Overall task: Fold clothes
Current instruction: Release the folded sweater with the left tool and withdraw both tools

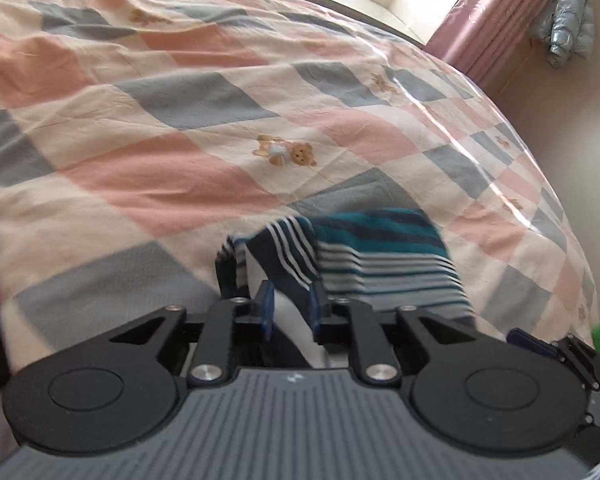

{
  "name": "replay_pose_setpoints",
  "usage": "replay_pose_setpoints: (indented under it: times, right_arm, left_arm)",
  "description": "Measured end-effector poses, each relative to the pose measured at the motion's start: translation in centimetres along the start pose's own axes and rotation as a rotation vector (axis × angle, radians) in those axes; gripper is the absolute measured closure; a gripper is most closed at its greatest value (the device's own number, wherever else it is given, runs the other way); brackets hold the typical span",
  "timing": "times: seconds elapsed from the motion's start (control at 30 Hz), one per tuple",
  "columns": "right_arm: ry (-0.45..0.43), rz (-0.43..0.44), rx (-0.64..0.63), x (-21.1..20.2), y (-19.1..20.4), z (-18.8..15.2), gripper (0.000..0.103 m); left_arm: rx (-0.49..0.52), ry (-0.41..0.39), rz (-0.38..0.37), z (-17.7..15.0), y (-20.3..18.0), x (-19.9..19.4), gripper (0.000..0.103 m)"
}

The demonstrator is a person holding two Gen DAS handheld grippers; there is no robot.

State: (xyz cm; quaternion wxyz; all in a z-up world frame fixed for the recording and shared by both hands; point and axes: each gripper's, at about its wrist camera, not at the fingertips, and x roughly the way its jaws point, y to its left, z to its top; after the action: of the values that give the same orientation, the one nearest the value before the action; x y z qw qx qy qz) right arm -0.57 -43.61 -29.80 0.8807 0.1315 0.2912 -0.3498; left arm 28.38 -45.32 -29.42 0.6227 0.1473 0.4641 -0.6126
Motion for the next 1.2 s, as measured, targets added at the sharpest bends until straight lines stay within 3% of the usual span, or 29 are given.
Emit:
replay_pose_setpoints:
  times: [0.13,0.2,0.27,0.33,0.43,0.67,0.8,1.2]
  right_arm:
    - [0.03,0.021,-0.004,-1.2,0.7,-1.5,0.052]
    - [0.07,0.03,-0.004,-0.3,0.7,-2.7,0.058]
    - [0.102,0.036,-0.021,0.7,0.8,-3.6,0.056]
    - [0.122,0.04,-0.05,1.3,0.9,-3.6,0.053]
    - [0.153,0.06,0.002,0.0,0.1,-2.2,0.053]
    - [0.166,0.099,0.106,-5.9,-2.3,-1.7,0.052]
    - [0.2,0.108,0.139,-7.9,-3.6,-2.9,0.049]
    - [0.335,0.134,0.189,-9.6,-5.5,-6.4,0.042]
  left_arm:
    - [0.001,-0.01,-0.013,-5.4,-1.8,-4.0,0.089]
    - [-0.005,0.029,0.015,-8.1,-2.1,-3.2,0.089]
    - [0.001,0.058,0.079,-10.1,-2.3,-1.3,0.089]
    - [-0.021,0.07,0.154,-10.6,-2.7,-0.1,0.088]
    - [-0.049,0.063,0.242,-9.9,-4.6,-1.1,0.088]
    - [-0.087,0.093,0.364,-11.5,-9.4,-5.4,0.084]
    - [-0.081,0.119,0.434,-13.5,-12.1,-7.2,0.077]
    - [-0.109,0.193,0.527,-19.2,-16.8,-6.5,0.07]
